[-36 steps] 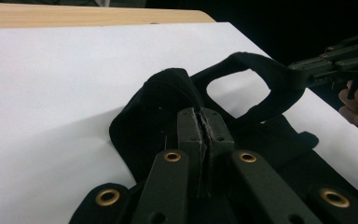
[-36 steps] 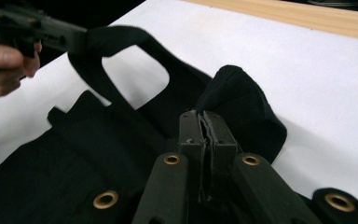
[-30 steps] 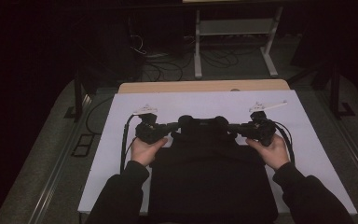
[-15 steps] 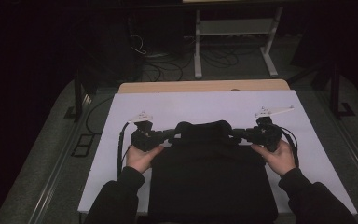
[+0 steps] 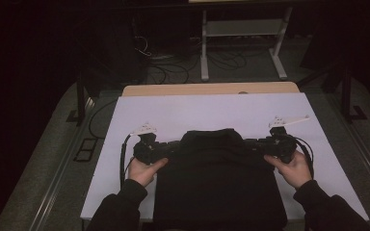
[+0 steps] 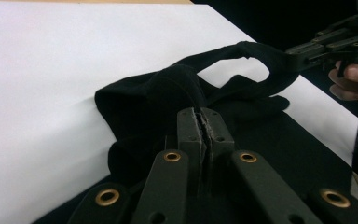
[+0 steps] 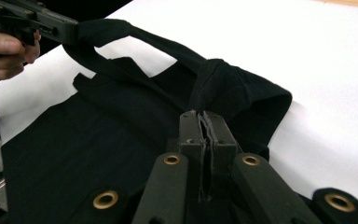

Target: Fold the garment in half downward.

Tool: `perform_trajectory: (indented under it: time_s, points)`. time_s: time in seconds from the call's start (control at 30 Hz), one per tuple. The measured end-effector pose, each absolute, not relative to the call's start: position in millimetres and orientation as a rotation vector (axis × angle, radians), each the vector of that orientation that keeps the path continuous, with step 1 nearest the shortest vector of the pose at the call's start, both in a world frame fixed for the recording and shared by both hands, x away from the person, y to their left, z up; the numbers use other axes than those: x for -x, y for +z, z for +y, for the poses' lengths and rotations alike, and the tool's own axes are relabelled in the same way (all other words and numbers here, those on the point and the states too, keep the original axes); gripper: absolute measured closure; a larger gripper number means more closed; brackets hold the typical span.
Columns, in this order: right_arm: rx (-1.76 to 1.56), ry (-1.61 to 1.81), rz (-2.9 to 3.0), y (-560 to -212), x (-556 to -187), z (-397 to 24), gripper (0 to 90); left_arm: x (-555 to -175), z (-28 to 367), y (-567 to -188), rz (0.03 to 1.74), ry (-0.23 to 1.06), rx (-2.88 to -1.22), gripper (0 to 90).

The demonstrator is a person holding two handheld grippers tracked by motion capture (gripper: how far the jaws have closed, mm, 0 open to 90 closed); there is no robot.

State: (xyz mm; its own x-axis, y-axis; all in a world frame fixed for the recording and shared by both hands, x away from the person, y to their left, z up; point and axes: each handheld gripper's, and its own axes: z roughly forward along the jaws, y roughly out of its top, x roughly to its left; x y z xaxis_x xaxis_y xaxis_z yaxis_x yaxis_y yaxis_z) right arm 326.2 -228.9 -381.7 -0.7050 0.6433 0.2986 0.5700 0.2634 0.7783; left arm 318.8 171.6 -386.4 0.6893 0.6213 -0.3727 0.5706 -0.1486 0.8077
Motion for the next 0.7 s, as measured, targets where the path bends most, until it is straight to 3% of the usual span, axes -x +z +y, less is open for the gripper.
perform_trajectory:
  time_s: [0.7]
  points:
    - [-1.132,1.419,2.554,-389,-288,-231,85.8,-275,174,-397,0.855,-0.025,-1.861,86.5]
